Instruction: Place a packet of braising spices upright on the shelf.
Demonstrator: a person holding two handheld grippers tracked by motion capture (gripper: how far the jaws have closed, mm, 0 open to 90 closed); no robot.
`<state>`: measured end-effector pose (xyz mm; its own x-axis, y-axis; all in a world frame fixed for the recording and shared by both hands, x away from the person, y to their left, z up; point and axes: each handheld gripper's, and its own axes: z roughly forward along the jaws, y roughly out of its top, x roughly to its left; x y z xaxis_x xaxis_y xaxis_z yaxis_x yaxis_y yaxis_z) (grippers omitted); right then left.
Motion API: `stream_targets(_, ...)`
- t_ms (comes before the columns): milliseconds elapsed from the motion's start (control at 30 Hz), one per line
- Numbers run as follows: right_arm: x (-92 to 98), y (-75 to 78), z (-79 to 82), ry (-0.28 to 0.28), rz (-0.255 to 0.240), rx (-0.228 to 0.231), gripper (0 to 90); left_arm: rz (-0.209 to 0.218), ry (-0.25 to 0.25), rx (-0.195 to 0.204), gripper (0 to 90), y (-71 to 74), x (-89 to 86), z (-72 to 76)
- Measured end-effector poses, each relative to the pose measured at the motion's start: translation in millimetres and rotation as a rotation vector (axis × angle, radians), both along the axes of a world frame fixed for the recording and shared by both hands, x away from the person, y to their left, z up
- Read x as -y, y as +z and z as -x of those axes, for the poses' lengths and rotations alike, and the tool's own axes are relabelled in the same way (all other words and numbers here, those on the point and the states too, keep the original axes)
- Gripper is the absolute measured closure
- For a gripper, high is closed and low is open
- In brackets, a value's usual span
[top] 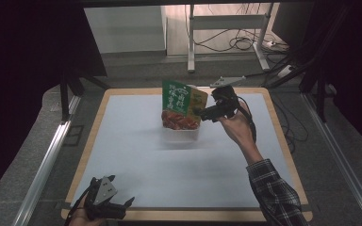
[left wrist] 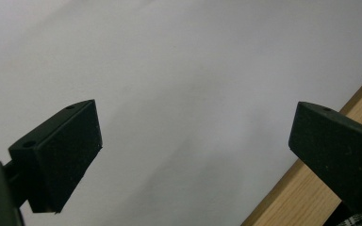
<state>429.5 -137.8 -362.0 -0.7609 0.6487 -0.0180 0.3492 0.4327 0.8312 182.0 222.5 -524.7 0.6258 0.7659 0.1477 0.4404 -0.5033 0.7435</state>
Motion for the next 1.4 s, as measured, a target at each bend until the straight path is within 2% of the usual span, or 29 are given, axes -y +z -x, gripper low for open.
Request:
stream_targets(400, 10.3, -20.5, 7.6, 0.004, 0.010, -0.023, 0.0, 0.014, 0.009, -0.001, 3.0, -0.2, -0.2, -0.1)
stream_targets(733, 15.1, -29.0, 20.5, 0.022, 0.014, -0.034, 0.0, 0.025, 0.019, -0.004, 2.9, 0.0, -1.5, -0.7)
stream_targets(1267, 27.0, -35.8, 49.7, 0.035, 0.024, -0.008, 0.0, 0.063, 0.034, -0.012, 2.6, 0.4, -5.5, -1.8)
stream_targets(1400, 31.0, -38.9, 58.6, 0.035, 0.029, 0.002, 0.0, 0.060, 0.034, -0.013, 2.6, 0.5, -5.3, -1.8)
